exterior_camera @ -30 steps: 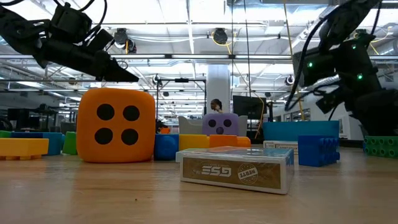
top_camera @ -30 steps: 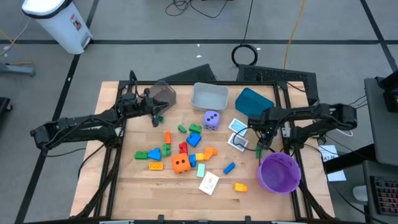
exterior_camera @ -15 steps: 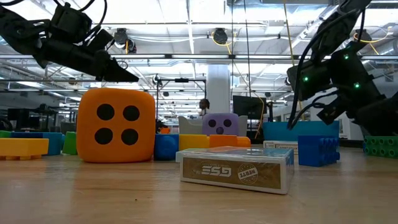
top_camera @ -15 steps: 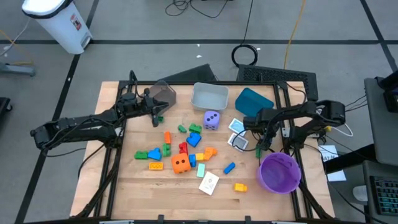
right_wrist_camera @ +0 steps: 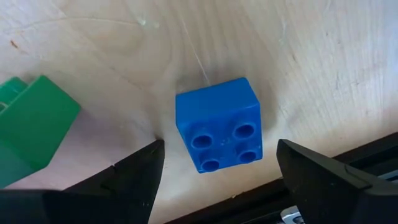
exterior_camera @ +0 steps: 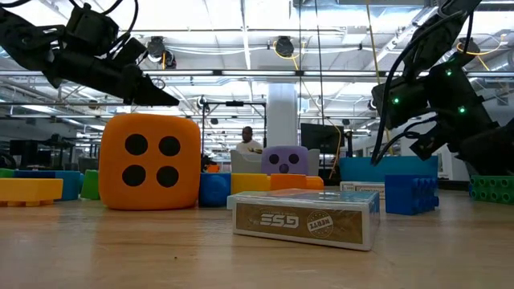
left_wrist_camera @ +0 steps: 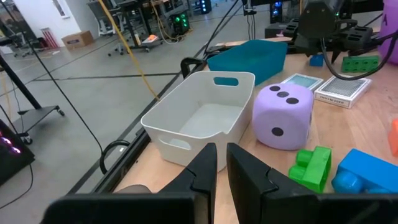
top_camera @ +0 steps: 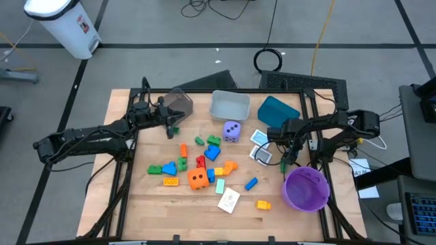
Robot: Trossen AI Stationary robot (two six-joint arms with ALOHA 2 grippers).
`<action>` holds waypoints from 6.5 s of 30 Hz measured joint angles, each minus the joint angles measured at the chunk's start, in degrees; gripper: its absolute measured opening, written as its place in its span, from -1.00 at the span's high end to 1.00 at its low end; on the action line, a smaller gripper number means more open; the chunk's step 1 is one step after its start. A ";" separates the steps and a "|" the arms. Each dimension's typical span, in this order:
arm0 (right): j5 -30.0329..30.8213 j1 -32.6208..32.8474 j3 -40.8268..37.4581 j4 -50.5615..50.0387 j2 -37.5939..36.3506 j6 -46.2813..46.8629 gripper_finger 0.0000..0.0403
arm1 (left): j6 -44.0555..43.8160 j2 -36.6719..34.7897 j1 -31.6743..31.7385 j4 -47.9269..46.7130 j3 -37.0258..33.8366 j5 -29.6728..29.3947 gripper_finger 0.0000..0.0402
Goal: Pick & Place Toys
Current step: Put the blue gamepiece into the black bin
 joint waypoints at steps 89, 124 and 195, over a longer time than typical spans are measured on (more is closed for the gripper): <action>-2.86 -2.84 23.01 17.54 0.02 -9.64 0.28 | -5.92 0.00 -0.11 0.27 2.02 4.67 0.77; 33.24 13.49 24.65 41.06 0.00 -37.37 0.26 | -43.89 44.54 -7.49 0.06 39.87 14.93 0.71; 33.96 12.11 24.65 44.60 -10.56 -38.41 -0.06 | -22.28 36.66 -2.36 -26.00 48.46 3.15 0.43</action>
